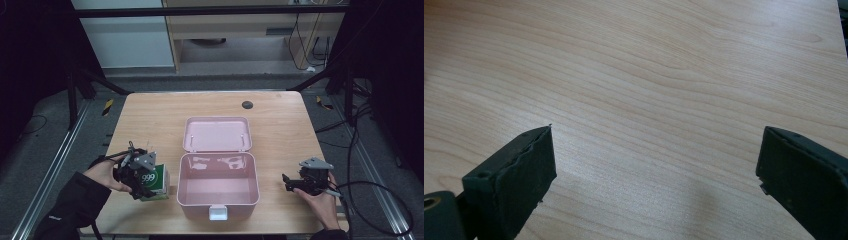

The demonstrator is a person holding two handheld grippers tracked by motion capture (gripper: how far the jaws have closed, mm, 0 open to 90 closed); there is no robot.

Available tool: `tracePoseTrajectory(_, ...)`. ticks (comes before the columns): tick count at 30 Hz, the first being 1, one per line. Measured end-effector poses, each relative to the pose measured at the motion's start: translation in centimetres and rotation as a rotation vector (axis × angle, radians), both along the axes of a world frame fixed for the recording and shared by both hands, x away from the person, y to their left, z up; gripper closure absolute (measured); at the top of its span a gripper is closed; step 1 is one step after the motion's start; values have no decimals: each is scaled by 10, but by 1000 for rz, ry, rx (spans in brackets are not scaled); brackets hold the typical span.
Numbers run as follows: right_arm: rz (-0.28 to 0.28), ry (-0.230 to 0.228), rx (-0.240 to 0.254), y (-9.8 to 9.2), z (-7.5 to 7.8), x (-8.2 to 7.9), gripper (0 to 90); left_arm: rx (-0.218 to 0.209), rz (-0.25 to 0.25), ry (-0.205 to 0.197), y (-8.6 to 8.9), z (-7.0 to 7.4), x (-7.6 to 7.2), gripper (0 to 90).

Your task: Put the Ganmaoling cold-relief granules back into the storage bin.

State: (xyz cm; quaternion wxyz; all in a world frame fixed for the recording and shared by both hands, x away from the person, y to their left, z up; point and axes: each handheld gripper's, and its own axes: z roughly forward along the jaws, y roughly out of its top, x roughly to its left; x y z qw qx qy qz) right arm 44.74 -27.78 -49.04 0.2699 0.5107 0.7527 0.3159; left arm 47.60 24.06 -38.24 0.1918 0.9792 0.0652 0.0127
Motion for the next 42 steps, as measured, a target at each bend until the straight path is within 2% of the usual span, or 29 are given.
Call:
tracePoseTrajectory(1, 0, 0, -1, 0, 0, 0, 29, 0, 0, 0, 0, 0, 0, 135)
tracePoseTrajectory(3, 1, 0, -2, 0, 0, 0, 29, 3, 8, -3, -1, 11, -1, 135)
tracePoseTrajectory(5, 1, 1, 1, 0, 0, 0, 30, 6, 7, -6, -2, 15, -1, 135)
tracePoseTrajectory(7, 2, 4, 1, 1, -1, 0, 29, 10, 4, -27, -2, 28, -4, 135)
tracePoseTrajectory(8, 2, 4, 1, 1, -1, 0, 29, 10, 4, -27, -2, 28, -4, 136)
tracePoseTrajectory(10, 3, 4, 0, 1, -1, 0, 30, -3, 4, -43, -3, 42, -7, 136)
tracePoseTrajectory(11, 3, 4, 0, 1, -1, 0, 30, -3, 4, -43, -3, 42, -7, 136)
tracePoseTrajectory(14, 0, 3, 4, 1, 0, 0, 30, -8, 3, -56, -7, 58, -11, 136)
tracePoseTrajectory(19, 0, 1, 3, 1, -1, 0, 30, -23, -15, -86, -17, 81, -11, 136)
tracePoseTrajectory(25, 1, 1, 2, 1, 0, -1, 30, -50, -38, -96, -38, 100, -11, 136)
tracePoseTrajectory(33, 3, 0, 3, 1, -1, 0, 31, -56, -58, -97, -57, 107, -9, 136)
tracePoseTrajectory(42, 1, 1, 6, 1, 0, 0, 31, -73, -95, -82, -89, 110, -8, 137)
